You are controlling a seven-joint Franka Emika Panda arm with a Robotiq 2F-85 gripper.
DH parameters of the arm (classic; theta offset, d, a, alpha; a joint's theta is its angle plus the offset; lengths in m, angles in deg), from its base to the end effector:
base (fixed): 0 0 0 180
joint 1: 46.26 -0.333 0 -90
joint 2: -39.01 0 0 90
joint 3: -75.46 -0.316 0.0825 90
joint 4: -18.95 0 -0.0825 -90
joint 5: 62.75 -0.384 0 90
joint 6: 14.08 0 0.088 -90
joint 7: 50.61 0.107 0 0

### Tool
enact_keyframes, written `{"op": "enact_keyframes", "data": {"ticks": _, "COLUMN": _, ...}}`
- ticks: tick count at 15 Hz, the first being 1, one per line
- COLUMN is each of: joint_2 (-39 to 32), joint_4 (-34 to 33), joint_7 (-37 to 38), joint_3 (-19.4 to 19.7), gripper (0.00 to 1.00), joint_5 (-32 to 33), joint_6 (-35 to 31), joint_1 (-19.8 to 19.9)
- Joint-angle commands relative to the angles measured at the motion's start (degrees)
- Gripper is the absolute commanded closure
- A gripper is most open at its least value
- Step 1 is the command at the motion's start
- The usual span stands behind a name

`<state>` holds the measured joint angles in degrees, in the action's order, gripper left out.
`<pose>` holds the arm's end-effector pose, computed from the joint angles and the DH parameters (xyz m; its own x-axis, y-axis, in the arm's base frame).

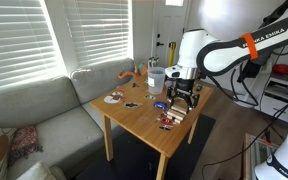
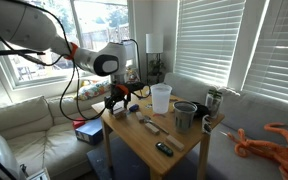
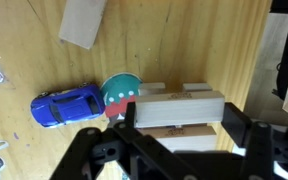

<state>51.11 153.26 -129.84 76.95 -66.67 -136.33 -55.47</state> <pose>0.4668 0.0661 0.4175 0.0893 0.9941 0.0620 0.9960 -0.0887 -0.0124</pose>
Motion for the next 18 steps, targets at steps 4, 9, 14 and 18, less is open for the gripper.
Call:
{"op": "enact_keyframes", "data": {"ticks": 4, "joint_2": -1.55, "joint_4": -1.21, "joint_7": -1.29, "joint_3": -0.61, "gripper": 0.40, "joint_5": -1.63, "joint_6": -0.60, "joint_1": 0.58}}
{"op": "enact_keyframes", "data": {"ticks": 9, "joint_2": -1.84, "joint_4": -1.57, "joint_7": -0.98, "joint_3": -0.64, "gripper": 0.00, "joint_5": -1.75, "joint_6": -0.44, "joint_1": 0.72}}
{"op": "enact_keyframes", "data": {"ticks": 14, "joint_2": -0.30, "joint_4": -1.77, "joint_7": -0.98, "joint_3": -0.63, "gripper": 0.00, "joint_5": -2.13, "joint_6": -0.22, "joint_1": 0.78}}
{"op": "enact_keyframes", "data": {"ticks": 18, "joint_2": 2.81, "joint_4": -1.76, "joint_7": -1.26, "joint_3": -0.50, "gripper": 0.00, "joint_5": -0.72, "joint_6": 0.22, "joint_1": 1.13}}
